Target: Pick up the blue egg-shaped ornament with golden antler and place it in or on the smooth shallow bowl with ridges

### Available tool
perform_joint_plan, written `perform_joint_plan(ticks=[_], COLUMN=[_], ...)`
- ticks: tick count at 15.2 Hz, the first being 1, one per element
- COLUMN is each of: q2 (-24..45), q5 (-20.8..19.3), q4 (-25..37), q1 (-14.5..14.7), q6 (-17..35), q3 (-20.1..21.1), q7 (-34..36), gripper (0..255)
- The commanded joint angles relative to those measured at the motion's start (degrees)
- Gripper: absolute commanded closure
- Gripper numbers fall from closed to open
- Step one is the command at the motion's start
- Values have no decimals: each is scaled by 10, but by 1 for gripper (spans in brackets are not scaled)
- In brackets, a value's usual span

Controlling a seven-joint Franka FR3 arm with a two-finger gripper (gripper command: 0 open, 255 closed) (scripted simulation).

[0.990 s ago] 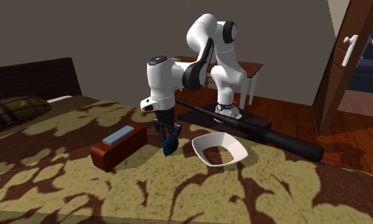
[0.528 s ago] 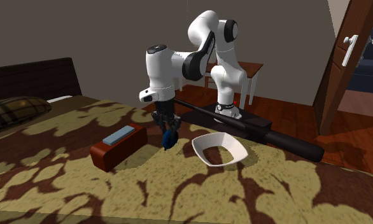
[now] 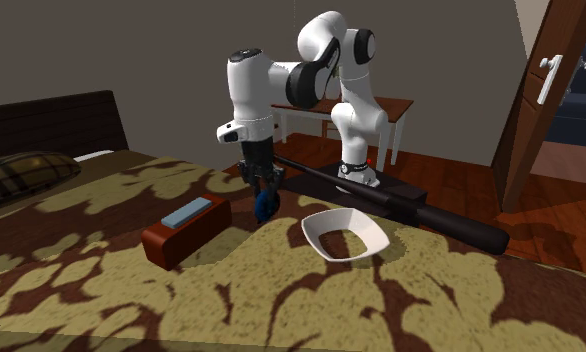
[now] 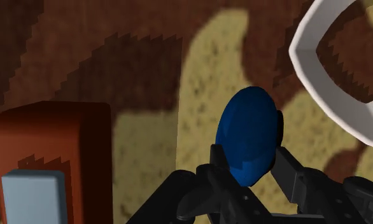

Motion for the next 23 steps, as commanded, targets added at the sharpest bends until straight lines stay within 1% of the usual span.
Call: perform_joint_plan(ticks=[1,2,9,17,18,23], q2=[-2,-3,-96,-175,-188,-175], q5=[0,1,19,44,50,46], q4=[13,14,-115,-213,-229,-253], q1=[0,0,34,79,90,91], q6=[-15,-16,22,47,51,88], q3=[0,0,30,72,82,83], q7=[0,0,61,140,158,160], gripper=[255,255,255,255,255,255])
